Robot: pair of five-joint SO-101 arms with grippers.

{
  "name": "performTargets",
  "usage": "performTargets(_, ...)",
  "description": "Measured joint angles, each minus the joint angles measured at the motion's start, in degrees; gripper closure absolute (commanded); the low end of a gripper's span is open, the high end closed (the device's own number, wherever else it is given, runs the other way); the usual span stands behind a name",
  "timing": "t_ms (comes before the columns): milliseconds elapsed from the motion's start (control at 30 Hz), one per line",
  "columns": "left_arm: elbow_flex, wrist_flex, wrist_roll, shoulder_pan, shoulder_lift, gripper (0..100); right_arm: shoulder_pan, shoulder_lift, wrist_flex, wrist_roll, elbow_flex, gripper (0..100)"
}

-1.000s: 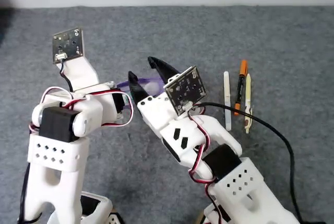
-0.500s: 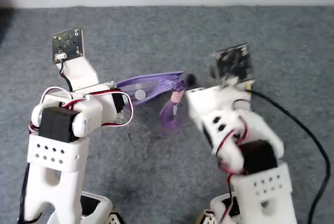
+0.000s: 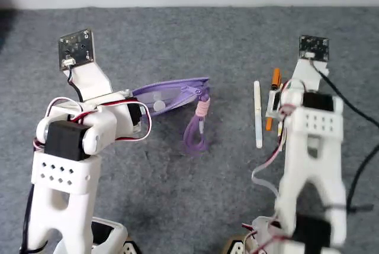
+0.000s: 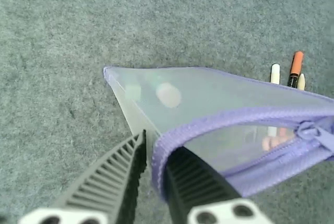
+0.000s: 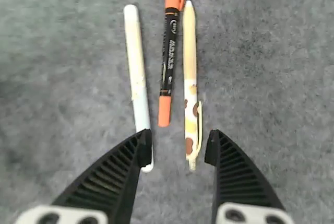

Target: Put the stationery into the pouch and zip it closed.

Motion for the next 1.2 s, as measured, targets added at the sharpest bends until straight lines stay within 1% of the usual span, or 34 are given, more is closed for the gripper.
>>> performTargets(233,0.0,-0.3,0.0,0.0,0.0,99,2.7,21.5,0.0,0.0,-17.6,81.9)
performTargets(367,0.0,-0.3,0.0,0.0,0.0,99,2.7,32.1,3.3,0.4,-27.2,81.9)
performTargets(700,0.0,-0.3,0.0,0.0,0.0,99,2.5,53.0,8.7,0.7,-49.8,81.9)
performTargets(767,0.0,-0.3,0.0,0.0,0.0,99,2.5,56.6,9.2,1.1,-53.7,84.6)
performTargets(933,0.0,-0.3,0.0,0.0,0.0,99,2.7,63.3,12.3,3.0,-61.0,99.5)
performTargets(1100,0.0,-0.3,0.0,0.0,0.0,99,2.8,65.5,15.1,3.2,-66.0,97.8)
performTargets(1200,0.0,-0.3,0.0,0.0,0.0,99,2.5,65.8,20.0,3.3,-69.5,99.1)
